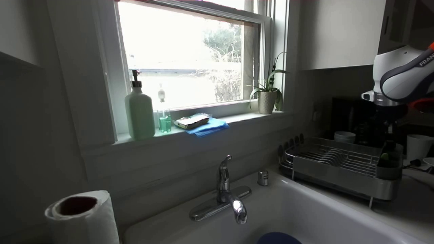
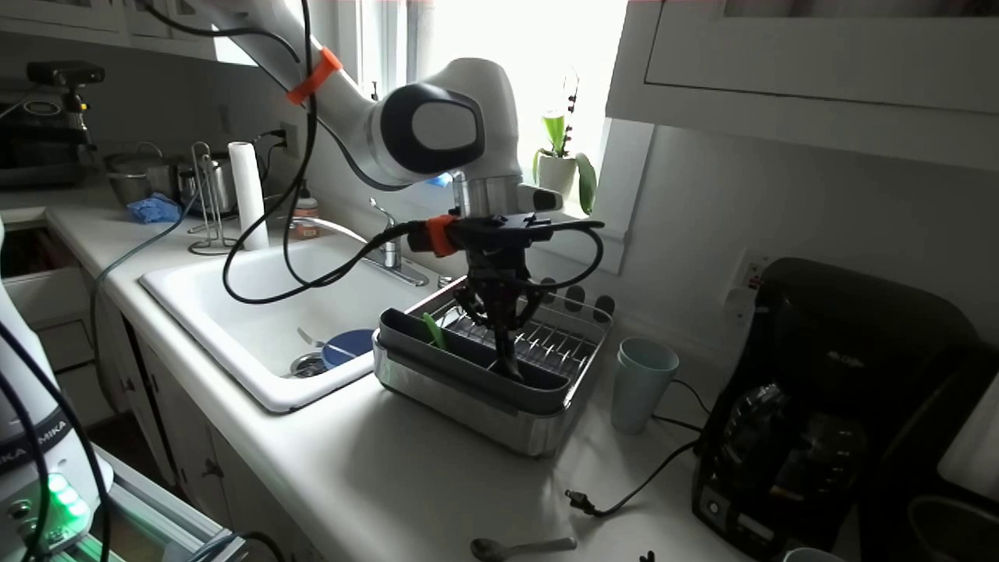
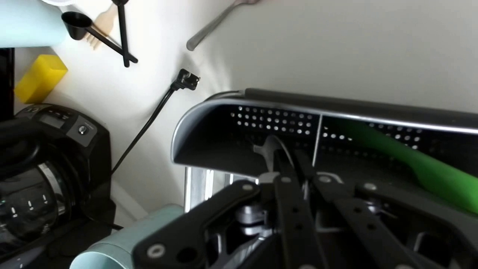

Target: Remove the blue bowl from the dishes drying rack and place it in the sink, pick up a fork from the dishes drying rack and place it in the blue bowl and pick up a spoon from the dishes drying rack and put it in the blue bowl that is inside the sink

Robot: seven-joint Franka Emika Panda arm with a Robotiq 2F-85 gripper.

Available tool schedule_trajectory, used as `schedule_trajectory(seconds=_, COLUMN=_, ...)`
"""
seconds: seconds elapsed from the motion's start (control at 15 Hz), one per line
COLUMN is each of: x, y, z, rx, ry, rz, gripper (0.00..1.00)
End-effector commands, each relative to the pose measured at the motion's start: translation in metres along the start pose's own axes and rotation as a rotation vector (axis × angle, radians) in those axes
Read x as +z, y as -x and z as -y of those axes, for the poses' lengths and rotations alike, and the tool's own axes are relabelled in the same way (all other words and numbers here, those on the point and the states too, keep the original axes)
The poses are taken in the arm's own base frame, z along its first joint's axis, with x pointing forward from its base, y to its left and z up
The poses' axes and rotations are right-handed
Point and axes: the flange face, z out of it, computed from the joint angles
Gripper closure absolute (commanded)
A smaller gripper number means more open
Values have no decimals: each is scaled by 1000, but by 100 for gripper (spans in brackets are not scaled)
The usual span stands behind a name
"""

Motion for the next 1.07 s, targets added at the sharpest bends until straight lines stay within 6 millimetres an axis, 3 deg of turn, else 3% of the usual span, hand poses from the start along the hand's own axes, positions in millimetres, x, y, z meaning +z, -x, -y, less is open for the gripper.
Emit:
schedule_trajectory(seconds=0.0, x=-9, y=6, z=-16, rx=-6, ry=21, rz=-8, gripper=99)
schedule_trajectory(seconds=0.4, x=-35, y=11, z=-21, rx=-4, ry=53, rz=-25, gripper=99)
schedule_trajectory(seconds=0.73, x=-91, y=24, z=-20, rx=11, ry=96, rz=-81, gripper=99)
schedule_trajectory(seconds=1.0, x=-145, y=29, z=-8, rx=-8, ry=146, rz=-156, gripper=99)
